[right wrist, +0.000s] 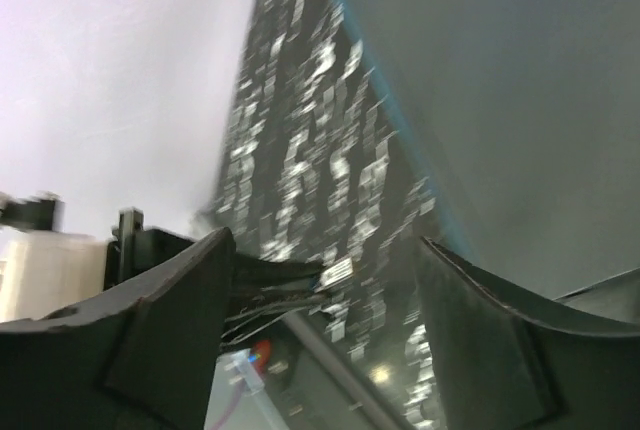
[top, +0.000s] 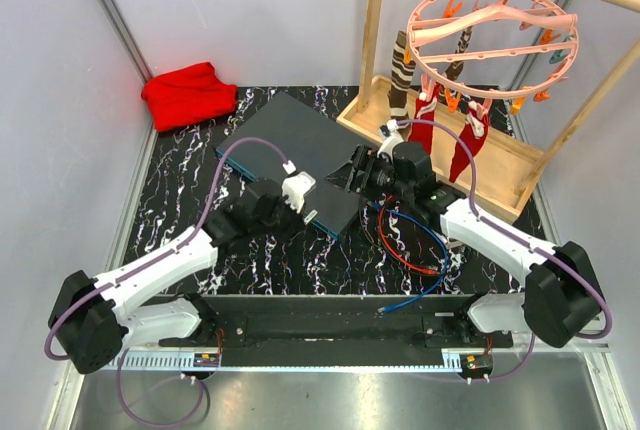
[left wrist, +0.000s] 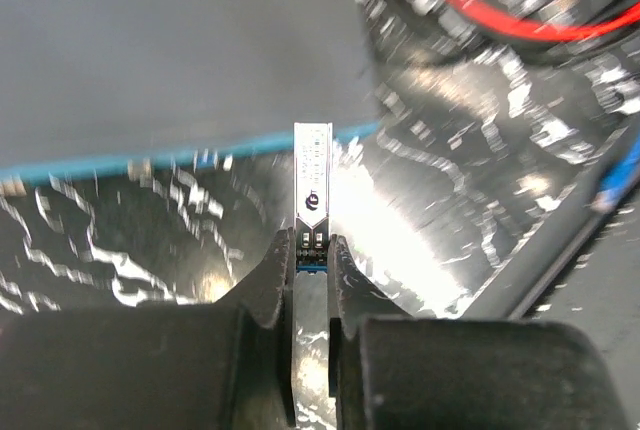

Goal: Insert the plug into the switch port
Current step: Pick up the plug from the center of the board.

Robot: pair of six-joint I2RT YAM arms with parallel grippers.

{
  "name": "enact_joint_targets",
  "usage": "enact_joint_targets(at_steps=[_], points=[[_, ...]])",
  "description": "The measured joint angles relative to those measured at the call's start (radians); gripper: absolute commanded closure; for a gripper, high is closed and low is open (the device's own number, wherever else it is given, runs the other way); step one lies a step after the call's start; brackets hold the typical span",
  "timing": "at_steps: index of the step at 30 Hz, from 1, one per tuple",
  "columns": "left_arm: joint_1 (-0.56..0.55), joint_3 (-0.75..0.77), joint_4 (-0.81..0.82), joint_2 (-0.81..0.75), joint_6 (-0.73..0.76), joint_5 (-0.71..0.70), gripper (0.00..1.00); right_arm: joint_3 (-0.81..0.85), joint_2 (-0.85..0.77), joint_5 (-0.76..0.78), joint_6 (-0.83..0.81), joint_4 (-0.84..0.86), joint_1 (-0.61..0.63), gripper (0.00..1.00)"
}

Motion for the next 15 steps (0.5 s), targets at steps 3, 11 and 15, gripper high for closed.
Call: enact_joint_targets(at_steps=[3,11,15], points=[[0.003,-0.067,0.013,0.0,-0.023,-0.046,1.0,0.023,0.017,0.033,-0.124,-0.023,-0.032,0.06],[0.06,-0.132,0.055,0.002,-0.068,-0.137,1.0,0.114,0.146,0.101,-0.399,-0.051,-0.089,0.0],[0.087,-0.119,0.059,0.037,-0.07,-0.157,1.0,0.174,0.23,0.113,-0.498,-0.058,-0.111,0.0]])
